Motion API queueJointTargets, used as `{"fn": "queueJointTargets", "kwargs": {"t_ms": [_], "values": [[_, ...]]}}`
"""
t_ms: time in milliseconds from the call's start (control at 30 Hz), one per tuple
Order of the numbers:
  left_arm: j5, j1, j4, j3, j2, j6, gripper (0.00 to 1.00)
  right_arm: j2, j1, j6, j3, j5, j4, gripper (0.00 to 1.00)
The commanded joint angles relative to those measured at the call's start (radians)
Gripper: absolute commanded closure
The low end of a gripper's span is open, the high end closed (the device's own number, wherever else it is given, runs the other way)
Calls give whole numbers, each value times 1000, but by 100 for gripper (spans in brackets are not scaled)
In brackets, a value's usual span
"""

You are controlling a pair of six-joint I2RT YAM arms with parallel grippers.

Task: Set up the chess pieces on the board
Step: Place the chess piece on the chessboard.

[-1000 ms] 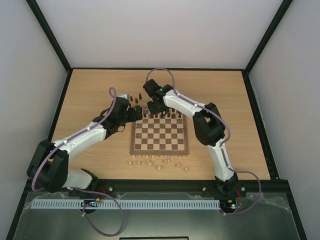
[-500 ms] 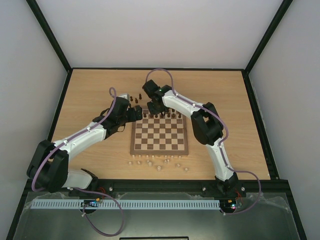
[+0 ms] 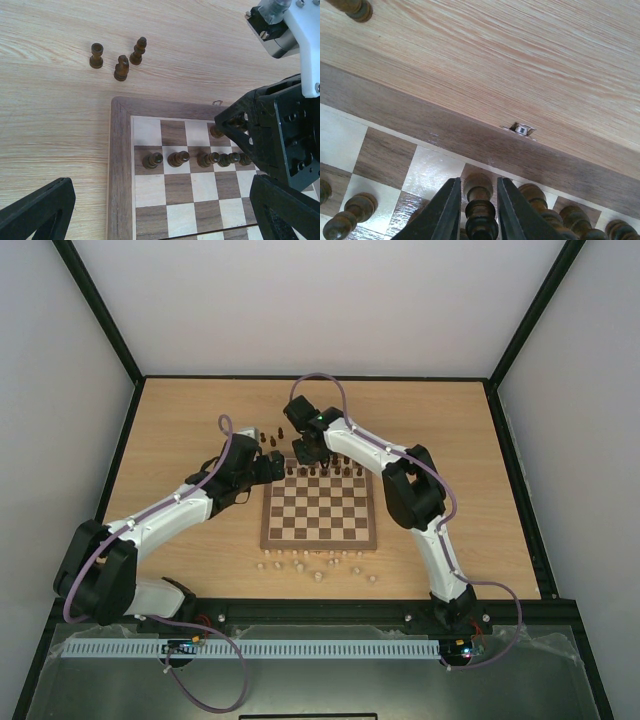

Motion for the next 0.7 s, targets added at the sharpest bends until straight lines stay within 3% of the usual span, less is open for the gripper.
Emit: {"fn": "queueJointTargets", "kwargs": {"t_ms": [0,367,667], "values": [[0,-1,18,-14,-23,-4,1,-25,0,-9,9,-11,-23,77],[3,0,21,-15,-23,-3,1,-200,0,0,-51,23,-9,65],[0,-1,19,-15,-21,-2,1,-170,-39,12,-75,55,-30,64]]}}
